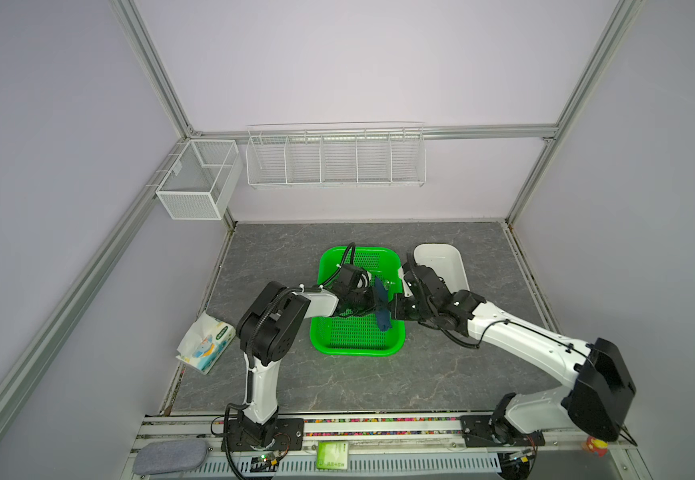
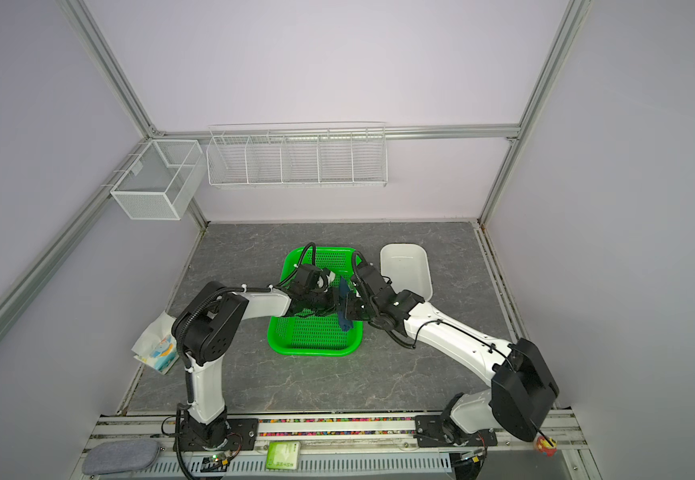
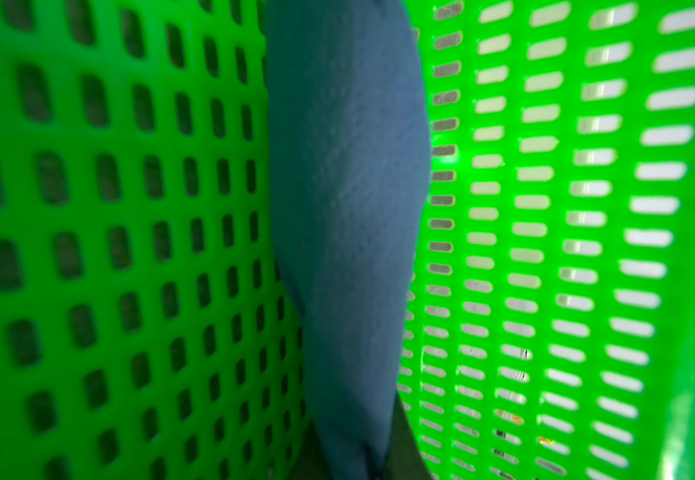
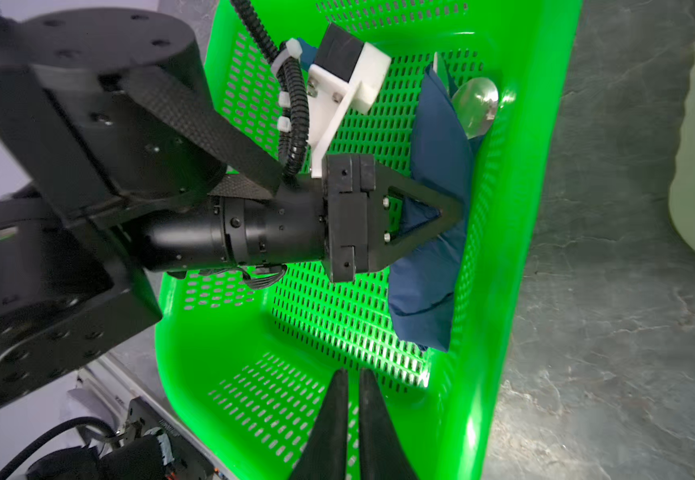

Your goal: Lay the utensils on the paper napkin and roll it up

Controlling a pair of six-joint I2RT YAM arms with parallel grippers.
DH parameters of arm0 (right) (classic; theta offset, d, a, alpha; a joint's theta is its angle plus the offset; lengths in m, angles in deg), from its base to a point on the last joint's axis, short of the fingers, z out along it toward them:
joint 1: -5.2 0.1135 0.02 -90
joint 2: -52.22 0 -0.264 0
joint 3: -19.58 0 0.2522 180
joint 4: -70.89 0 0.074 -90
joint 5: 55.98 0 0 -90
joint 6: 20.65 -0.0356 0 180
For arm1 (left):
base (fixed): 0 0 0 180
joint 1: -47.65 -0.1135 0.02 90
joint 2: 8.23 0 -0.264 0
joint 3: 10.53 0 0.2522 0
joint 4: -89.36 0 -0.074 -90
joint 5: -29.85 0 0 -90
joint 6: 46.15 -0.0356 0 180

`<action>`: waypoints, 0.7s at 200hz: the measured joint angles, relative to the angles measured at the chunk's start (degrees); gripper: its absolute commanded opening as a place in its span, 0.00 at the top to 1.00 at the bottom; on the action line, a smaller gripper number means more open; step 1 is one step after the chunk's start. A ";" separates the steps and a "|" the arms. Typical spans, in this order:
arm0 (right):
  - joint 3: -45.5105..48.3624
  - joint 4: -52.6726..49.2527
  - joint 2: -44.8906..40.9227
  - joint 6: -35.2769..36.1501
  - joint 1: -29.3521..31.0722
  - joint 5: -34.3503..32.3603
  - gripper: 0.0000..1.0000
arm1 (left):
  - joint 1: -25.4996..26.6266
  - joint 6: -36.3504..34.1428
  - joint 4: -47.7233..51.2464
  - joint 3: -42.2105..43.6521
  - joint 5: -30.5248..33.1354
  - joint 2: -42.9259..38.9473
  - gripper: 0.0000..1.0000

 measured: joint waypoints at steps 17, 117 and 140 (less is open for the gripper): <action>-2.78 -1.44 4.79 0.31 1.44 -1.27 0.94 | 0.00 0.17 0.00 0.00 -0.02 0.00 0.96; -5.81 -4.52 17.66 -1.18 3.67 -8.17 0.93 | -0.70 2.38 -2.10 0.92 -1.27 0.26 0.96; -5.81 -3.45 18.47 -1.42 3.80 -8.11 0.93 | -0.72 2.56 -2.69 0.98 -1.46 0.48 0.95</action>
